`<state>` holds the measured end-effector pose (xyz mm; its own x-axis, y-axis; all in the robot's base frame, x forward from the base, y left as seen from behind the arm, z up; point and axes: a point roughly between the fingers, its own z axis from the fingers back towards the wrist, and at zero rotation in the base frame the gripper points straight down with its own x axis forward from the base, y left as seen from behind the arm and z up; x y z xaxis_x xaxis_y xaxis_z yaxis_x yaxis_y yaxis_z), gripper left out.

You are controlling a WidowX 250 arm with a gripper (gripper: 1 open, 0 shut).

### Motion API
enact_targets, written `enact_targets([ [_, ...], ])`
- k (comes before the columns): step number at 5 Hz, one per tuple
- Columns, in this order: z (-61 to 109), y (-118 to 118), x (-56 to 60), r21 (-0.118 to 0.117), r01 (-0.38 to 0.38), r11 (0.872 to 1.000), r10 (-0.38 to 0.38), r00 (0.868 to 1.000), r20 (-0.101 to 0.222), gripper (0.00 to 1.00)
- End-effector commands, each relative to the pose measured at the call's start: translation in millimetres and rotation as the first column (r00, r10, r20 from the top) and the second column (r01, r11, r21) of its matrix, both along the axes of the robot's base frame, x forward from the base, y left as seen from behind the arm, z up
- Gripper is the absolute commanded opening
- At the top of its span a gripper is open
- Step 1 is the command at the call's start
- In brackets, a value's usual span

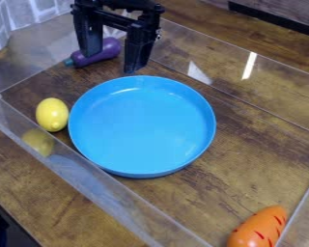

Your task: Move the carrot to the right side

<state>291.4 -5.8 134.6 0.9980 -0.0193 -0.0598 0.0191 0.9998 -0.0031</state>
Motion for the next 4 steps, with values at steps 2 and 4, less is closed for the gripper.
enact_targets([
  [2, -43.2, -32, 9.7, 0.021, -0.038, 0.999, 0.038, 0.999, -0.005, 1.0],
  [4, -79.2, -66, -22.4, 0.038, 0.155, 0.987, -0.156, 0.988, 0.019, 1.0],
])
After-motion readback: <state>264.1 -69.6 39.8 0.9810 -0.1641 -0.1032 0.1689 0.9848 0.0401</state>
